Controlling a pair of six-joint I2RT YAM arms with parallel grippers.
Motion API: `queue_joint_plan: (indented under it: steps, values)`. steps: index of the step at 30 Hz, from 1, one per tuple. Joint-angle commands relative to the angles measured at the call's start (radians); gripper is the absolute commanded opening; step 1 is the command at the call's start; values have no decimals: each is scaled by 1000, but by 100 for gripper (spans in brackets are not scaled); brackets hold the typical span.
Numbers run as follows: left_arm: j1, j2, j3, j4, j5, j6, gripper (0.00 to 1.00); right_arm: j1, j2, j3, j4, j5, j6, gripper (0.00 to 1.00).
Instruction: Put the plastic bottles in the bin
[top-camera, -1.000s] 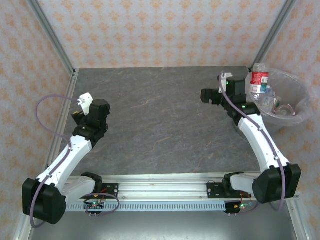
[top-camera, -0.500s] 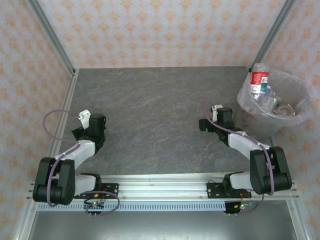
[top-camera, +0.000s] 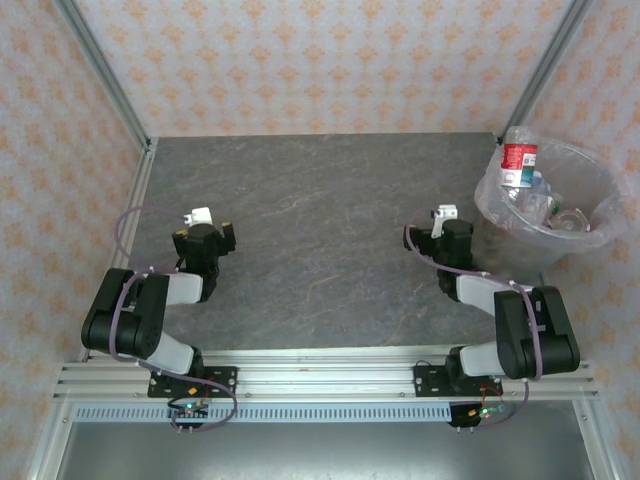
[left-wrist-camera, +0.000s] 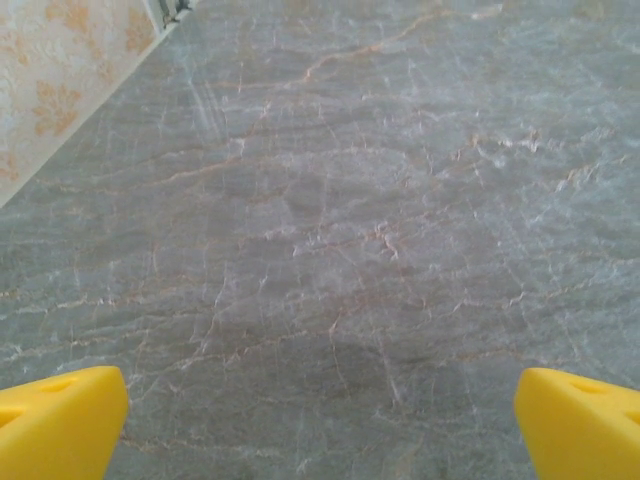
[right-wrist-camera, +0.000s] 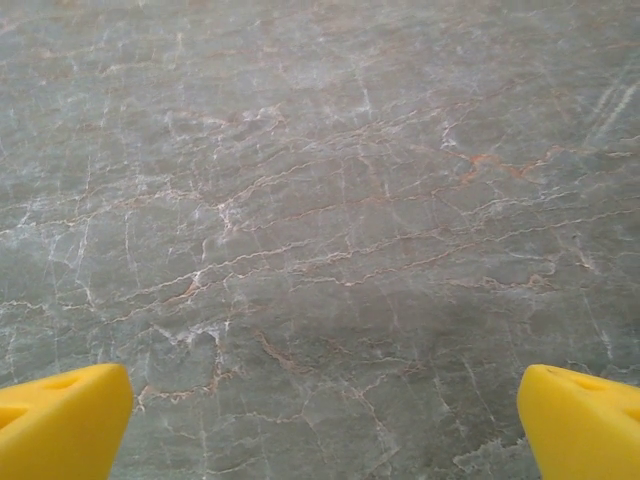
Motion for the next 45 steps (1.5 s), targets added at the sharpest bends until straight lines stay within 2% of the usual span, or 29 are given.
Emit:
queue_joint_plan:
  steps: [1, 7, 13, 18, 21, 22, 23, 29, 32, 33, 45]
  values:
    - [-12, -4, 10, 72, -93, 10, 100, -28, -8, -74, 238, 34, 16, 99]
    - [-12, -6, 10, 68, -92, 8, 100, -36, 35, -143, 407, 52, 28, 99]
    - [-11, -6, 10, 67, -93, 8, 100, -36, 160, -209, 648, 87, 43, 99]
    - [-11, -6, 10, 67, -92, 8, 100, -37, 144, -161, 533, 129, 57, 99]
    - [-12, -6, 10, 67, -93, 8, 100, -37, 160, -4, 264, 223, 96, 99]
    - [-11, -6, 10, 68, -93, 8, 100, -52, 169, 42, 185, 218, 116, 99]
    - [-12, -6, 10, 68, -93, 9, 100, -76, 160, 22, 219, 173, 129, 99]
    - [-12, -5, 10, 69, -91, 10, 100, -84, 164, 21, 220, 154, 133, 99]
    - [-12, -6, 10, 68, -90, 10, 100, -100, 158, 3, 250, -43, 74, 99]
    - [-12, -6, 10, 68, -91, 10, 100, -106, 160, -3, 262, -71, 68, 99]
    - [-12, -6, 12, 65, -87, 10, 100, -101, 156, -8, 263, -51, 67, 99]
